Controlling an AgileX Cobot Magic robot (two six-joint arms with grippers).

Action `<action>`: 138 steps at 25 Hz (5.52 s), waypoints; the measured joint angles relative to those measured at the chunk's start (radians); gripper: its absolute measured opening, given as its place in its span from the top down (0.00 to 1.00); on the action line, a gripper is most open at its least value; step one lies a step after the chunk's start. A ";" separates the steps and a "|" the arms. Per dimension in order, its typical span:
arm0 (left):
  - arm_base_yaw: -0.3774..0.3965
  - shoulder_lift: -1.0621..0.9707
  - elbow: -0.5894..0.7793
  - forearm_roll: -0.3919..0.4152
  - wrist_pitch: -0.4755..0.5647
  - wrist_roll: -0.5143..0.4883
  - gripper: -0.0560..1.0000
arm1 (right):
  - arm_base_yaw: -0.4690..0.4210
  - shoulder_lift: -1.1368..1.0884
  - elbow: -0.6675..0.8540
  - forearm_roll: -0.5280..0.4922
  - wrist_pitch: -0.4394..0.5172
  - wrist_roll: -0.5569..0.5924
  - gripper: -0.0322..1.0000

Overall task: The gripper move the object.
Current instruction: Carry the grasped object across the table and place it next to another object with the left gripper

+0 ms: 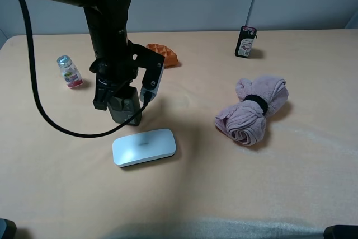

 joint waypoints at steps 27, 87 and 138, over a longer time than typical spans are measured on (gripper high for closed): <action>0.025 0.003 -0.376 0.266 0.201 -0.797 0.49 | 0.000 0.000 0.000 0.000 0.000 0.000 0.30; 0.278 -0.253 0.067 0.067 0.027 -1.427 0.49 | 0.000 0.000 0.000 0.000 0.000 0.000 0.30; 0.324 -0.226 0.203 0.063 -0.129 -1.439 0.49 | 0.000 0.000 0.000 0.000 0.000 0.000 0.30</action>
